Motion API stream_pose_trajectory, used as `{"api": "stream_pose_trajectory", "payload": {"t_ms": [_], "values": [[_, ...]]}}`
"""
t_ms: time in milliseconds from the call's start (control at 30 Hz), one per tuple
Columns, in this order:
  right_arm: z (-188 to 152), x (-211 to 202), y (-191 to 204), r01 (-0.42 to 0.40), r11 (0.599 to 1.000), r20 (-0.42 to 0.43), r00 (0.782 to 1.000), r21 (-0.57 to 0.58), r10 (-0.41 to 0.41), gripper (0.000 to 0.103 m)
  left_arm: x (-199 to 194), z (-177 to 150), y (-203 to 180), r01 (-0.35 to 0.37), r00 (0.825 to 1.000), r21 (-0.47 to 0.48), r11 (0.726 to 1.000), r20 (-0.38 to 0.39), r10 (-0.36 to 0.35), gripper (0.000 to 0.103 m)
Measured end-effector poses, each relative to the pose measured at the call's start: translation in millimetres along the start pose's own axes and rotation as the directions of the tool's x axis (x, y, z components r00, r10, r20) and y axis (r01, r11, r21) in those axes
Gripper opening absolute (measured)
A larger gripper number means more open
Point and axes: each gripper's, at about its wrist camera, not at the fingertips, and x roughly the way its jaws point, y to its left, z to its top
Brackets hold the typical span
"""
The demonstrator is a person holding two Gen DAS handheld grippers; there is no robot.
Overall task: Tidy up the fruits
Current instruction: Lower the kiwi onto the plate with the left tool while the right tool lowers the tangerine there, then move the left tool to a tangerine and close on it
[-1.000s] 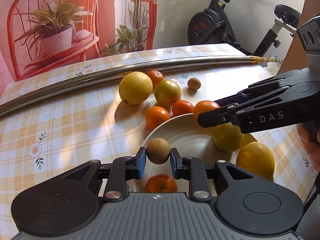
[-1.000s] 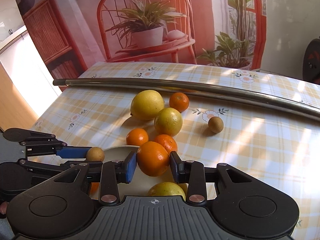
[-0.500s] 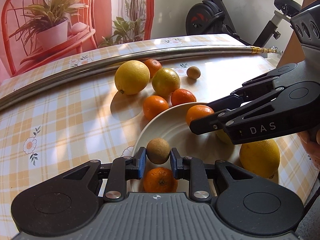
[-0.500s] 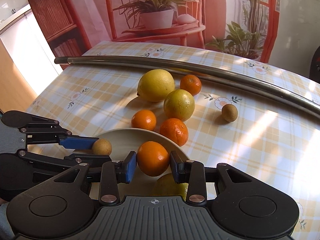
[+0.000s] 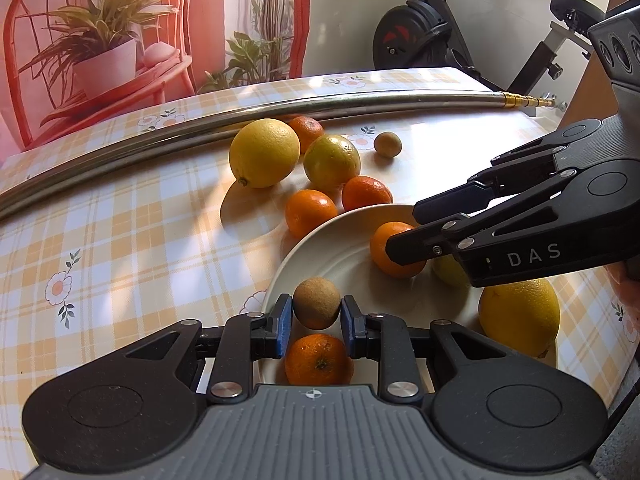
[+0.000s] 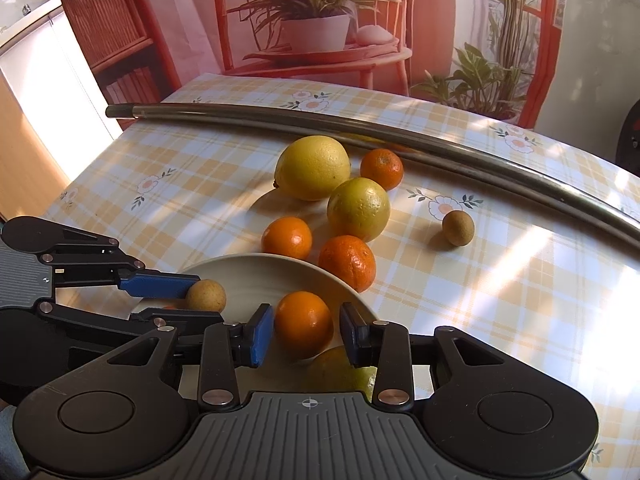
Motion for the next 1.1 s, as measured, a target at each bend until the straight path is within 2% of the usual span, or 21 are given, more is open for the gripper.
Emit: {"api": "stream_pose_trajectory", "payload": {"t_ms": [167, 333, 533, 700, 967, 1100], "values": [[0.6, -9.4, -2.9, 0.0, 1.0, 0.028, 1.0, 0.013, -0.001, 0.034, -5.8, 0.2, 5.4, 0.009, 1.0, -0.037, 0.999, 0.005, -0.009, 0.028], [4.0, -23.1, -8.1, 0.015, 1.0, 0.09, 0.996, 0.025, -0.017, 0.034, -15.2, 6.5, 14.7, 0.05, 0.998, -0.097, 0.994, 0.035, -0.047, 0.028], [9.7, -37.2, -25.1, 0.051, 0.996, 0.167, 0.984, 0.079, -0.064, 0.034, -21.1, 25.2, 31.5, 0.092, 0.995, -0.201, 0.975, 0.065, -0.08, 0.028], [11.3, -41.6, -40.3, 0.086, 0.99, 0.203, 0.973, 0.114, -0.108, 0.034, -18.7, 45.4, 39.7, 0.107, 0.993, -0.249, 0.963, 0.083, -0.088, 0.028], [10.1, -33.1, -63.6, 0.113, 0.98, 0.202, 0.969, 0.162, -0.145, 0.034, 14.9, 61.1, 44.8, 0.108, 0.994, -0.341, 0.934, 0.019, -0.108, 0.028], [9.0, -29.2, -70.1, 0.108, 0.979, 0.202, 0.969, 0.171, -0.143, 0.034, 36.8, 60.7, 52.1, 0.122, 0.99, -0.416, 0.901, -0.015, -0.141, 0.028]]}}
